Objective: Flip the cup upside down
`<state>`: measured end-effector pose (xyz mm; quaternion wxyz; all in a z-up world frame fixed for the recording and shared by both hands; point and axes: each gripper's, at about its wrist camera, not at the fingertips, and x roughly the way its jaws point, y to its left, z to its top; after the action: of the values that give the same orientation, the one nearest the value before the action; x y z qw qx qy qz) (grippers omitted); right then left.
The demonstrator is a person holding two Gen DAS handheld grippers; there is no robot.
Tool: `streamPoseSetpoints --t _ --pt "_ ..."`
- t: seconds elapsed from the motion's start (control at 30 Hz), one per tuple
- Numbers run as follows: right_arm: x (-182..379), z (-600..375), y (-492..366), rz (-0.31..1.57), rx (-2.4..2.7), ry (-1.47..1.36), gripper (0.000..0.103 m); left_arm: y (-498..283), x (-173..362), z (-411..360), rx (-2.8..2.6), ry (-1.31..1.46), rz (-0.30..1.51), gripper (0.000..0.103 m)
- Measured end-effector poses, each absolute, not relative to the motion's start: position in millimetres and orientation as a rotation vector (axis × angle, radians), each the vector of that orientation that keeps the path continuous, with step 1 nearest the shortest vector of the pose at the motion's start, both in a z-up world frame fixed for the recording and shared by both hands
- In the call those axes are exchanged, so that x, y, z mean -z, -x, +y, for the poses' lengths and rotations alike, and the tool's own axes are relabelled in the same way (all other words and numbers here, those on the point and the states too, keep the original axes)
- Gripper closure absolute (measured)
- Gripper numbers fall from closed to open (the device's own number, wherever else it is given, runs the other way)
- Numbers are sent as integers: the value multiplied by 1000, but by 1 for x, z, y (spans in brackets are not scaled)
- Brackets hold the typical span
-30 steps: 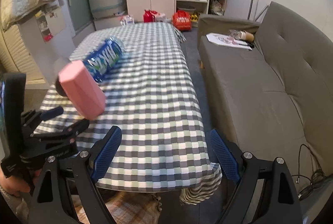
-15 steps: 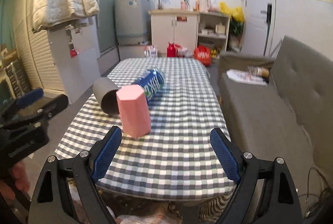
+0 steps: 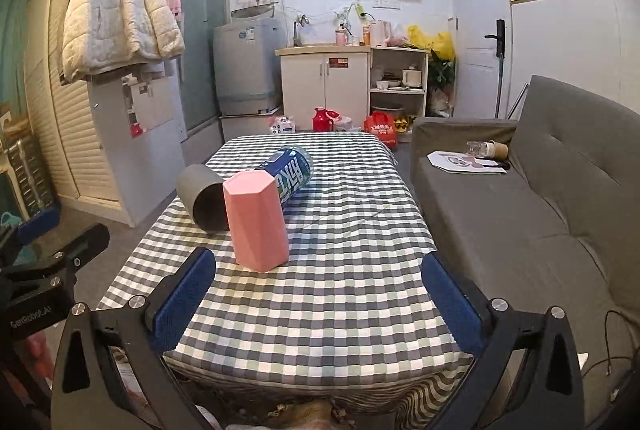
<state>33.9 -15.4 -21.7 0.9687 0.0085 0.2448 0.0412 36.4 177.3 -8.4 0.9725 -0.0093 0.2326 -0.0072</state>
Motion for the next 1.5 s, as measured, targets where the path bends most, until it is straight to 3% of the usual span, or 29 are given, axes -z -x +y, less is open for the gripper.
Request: streamPoseSetpoints --t 1.5 --pt "25 -12 -32 514 -87 3 0 -34 14 168 9 -7 481 0"
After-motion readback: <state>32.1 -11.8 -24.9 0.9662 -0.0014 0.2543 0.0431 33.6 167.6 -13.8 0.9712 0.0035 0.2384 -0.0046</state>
